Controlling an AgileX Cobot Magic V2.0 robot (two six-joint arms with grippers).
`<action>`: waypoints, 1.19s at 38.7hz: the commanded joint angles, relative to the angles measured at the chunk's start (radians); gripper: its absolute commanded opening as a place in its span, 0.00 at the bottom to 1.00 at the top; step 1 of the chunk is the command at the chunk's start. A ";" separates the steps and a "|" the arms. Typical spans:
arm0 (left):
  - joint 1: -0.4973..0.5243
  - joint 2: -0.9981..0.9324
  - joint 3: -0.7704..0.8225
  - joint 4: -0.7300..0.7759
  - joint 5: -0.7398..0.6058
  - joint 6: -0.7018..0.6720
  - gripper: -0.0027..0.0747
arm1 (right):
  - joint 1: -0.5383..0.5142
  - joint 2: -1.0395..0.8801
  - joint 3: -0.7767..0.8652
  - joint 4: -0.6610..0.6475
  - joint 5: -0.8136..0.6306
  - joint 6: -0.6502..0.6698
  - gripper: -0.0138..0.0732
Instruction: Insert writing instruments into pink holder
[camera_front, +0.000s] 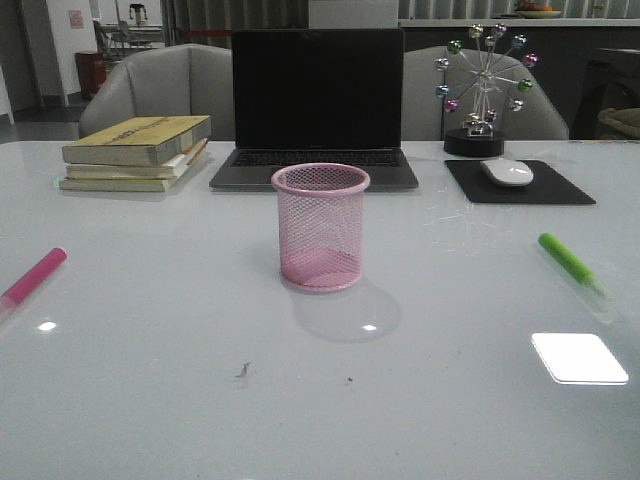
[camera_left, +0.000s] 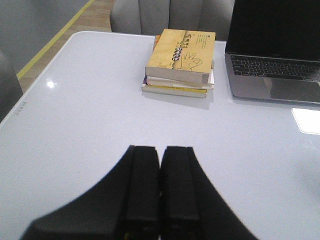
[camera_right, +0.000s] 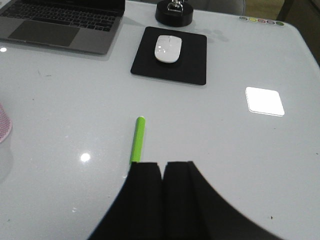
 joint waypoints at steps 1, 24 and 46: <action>-0.019 -0.004 -0.034 -0.009 -0.073 -0.001 0.15 | 0.002 0.001 -0.037 -0.011 -0.079 -0.006 0.20; -0.058 -0.004 -0.034 -0.009 -0.067 -0.001 0.68 | 0.002 0.001 -0.033 -0.009 0.000 -0.004 0.65; -0.058 -0.004 -0.034 -0.009 -0.067 -0.001 0.68 | 0.002 0.364 -0.433 0.025 0.248 -0.005 0.65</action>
